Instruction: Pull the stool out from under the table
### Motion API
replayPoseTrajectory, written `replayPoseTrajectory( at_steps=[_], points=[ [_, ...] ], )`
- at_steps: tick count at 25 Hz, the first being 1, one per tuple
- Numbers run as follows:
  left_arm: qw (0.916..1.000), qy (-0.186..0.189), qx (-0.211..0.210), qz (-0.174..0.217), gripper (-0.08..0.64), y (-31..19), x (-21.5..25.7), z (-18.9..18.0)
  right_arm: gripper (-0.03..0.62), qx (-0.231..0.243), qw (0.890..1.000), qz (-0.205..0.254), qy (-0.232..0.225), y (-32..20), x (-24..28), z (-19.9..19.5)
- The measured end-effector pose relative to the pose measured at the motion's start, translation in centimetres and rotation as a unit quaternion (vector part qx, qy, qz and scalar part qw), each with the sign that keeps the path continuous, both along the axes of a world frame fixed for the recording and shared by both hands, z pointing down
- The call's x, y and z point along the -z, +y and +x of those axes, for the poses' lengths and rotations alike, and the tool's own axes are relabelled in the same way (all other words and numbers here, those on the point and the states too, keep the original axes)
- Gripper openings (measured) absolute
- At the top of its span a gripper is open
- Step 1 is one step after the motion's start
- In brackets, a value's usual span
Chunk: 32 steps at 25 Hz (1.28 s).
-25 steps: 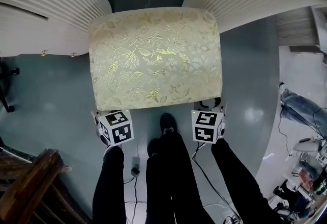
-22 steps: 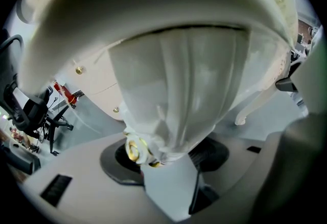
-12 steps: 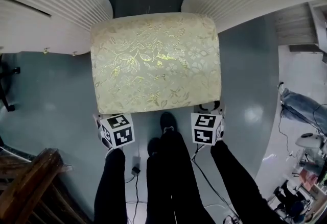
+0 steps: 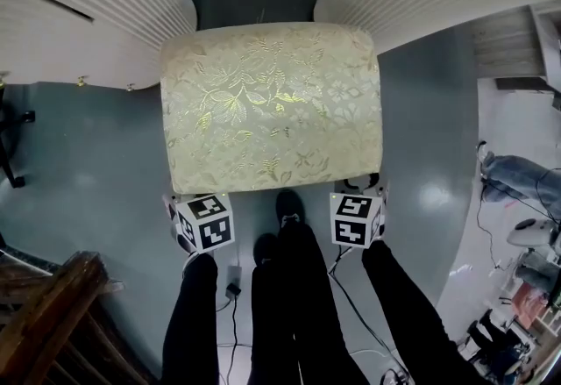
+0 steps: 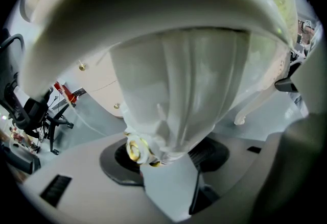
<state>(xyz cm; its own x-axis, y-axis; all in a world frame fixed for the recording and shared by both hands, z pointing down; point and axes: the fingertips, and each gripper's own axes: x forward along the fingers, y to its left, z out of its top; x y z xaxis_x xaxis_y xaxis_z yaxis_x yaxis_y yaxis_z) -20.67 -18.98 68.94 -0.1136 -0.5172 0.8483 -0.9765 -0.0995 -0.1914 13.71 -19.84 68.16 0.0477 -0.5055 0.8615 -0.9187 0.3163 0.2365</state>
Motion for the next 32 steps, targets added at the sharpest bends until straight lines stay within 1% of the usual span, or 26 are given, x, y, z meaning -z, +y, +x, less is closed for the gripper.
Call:
replayPoseTrajectory(
  at_steps=[6,12,16,19,25,28,31,32],
  points=[
    [0.9999,-0.005,0.011,0.005,0.267,-0.2,0.1,-0.1,0.253,-0.002,1.0,0.005,-0.001,-0.1,0.1,-0.1],
    [0.9998,-0.006,0.021,-0.004,0.267,0.1,-0.1,-0.1,0.256,-0.012,1.0,0.015,0.005,0.0,0.2,0.0],
    [0.9991,-0.006,0.042,-0.01,0.267,0.8,0.1,-0.2,0.253,-0.031,0.999,0.018,0.004,0.6,0.3,0.1],
    [0.9985,-0.004,0.052,-0.013,0.267,1.5,0.2,-0.3,0.209,-0.042,0.999,0.02,0.002,1.4,0.6,0.0],
    [0.9977,0.002,0.061,-0.028,0.265,3.1,0.8,-0.1,0.17,-0.046,0.999,0.023,0.003,2.5,1.8,0.2],
    [0.996,0.008,0.08,-0.038,0.265,4.4,1.2,-0.5,0.152,-0.048,0.999,0.016,-0.001,3.1,2.4,0.1],
    [0.9938,0.026,0.098,-0.046,0.261,5.2,1.7,-0.1,0.105,-0.049,0.999,0.012,0.005,3.1,2.9,0.2],
    [0.9933,0.031,0.099,-0.05,0.237,5.5,1.9,0.2,0.078,-0.051,0.999,0.009,0.011,3.4,3.1,0.4]
  ],
)
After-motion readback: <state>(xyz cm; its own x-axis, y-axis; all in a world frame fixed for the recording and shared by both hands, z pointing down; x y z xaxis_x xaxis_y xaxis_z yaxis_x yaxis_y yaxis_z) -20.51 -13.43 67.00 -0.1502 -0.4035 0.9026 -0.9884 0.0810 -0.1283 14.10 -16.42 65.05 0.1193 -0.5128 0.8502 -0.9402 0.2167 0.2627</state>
